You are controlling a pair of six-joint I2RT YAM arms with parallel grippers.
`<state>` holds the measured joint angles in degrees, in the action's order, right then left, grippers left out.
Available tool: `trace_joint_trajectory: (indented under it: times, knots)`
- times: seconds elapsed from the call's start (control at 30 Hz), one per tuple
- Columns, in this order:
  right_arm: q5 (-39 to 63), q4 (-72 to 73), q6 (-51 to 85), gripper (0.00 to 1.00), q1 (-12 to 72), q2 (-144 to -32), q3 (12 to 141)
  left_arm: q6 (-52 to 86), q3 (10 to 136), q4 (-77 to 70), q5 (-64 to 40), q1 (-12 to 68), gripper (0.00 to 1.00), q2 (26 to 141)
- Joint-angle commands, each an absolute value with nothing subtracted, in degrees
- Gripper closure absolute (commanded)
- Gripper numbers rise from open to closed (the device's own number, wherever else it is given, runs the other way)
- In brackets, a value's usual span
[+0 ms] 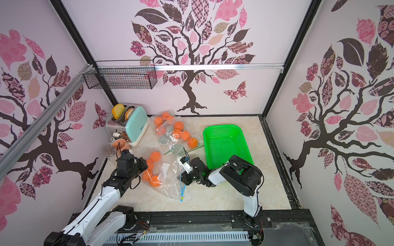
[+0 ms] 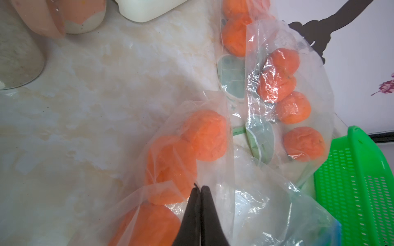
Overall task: Open the zip-top bag and take out the orange
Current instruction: Move the basket to the center of the board, then adjust the zipper food storage bag at the center of the board.
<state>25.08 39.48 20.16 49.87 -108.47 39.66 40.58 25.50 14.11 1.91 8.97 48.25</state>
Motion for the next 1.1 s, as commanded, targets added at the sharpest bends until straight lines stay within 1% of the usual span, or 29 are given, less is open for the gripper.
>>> trace_joint_trajectory:
  times: [0.0, 0.1, 0.17, 0.27, 0.33, 0.47, 0.53, 0.6, 0.87, 0.97, 1.07]
  knots:
    - [23.0, 40.2, 21.3, 0.79, 50.3, -108.0, 37.5, 40.6, 28.4, 17.6, -0.8, 8.8, 1.00, 45.5]
    - [22.1, 41.8, 22.2, 0.78, 50.3, -107.6, 36.1, 39.2, 31.3, 19.7, -4.6, 8.8, 1.00, 43.8]
    - [21.1, 42.0, 22.6, 0.77, 50.3, -107.8, 35.8, 38.6, 33.2, 20.3, -9.0, 8.8, 1.00, 43.7]
    - [21.1, 41.7, 22.5, 0.75, 50.3, -108.3, 36.0, 35.9, 36.6, 21.1, -17.8, 9.4, 1.00, 45.1]
    - [21.1, 42.2, 23.1, 0.73, 50.3, -108.8, 35.8, 34.4, 39.2, 23.7, -20.2, 10.4, 1.00, 46.5]
    - [20.7, 44.4, 24.3, 0.71, 50.2, -109.3, 34.7, 28.2, 44.2, 29.4, -19.7, 14.8, 1.00, 47.2]
    - [20.4, 44.1, 24.0, 0.68, 50.2, -108.8, 34.7, 25.4, 45.5, 31.1, -19.0, 16.6, 1.00, 46.3]
    - [19.6, 44.0, 24.0, 0.63, 50.2, -108.0, 34.2, 23.3, 45.9, 32.0, -19.1, 16.8, 1.00, 44.6]
    - [14.7, 44.3, 23.0, 0.55, 50.2, -103.5, 31.9, 13.5, 41.3, 30.8, -24.7, 16.9, 1.00, 35.5]
    - [15.0, 44.3, 22.9, 0.53, 50.1, -103.3, 31.9, 14.1, 38.5, 30.5, -20.9, 16.9, 1.00, 33.9]
    - [15.4, 43.7, 22.8, 0.50, 50.1, -103.1, 32.1, 17.7, 38.2, 33.2, -14.6, 16.9, 1.00, 36.6]
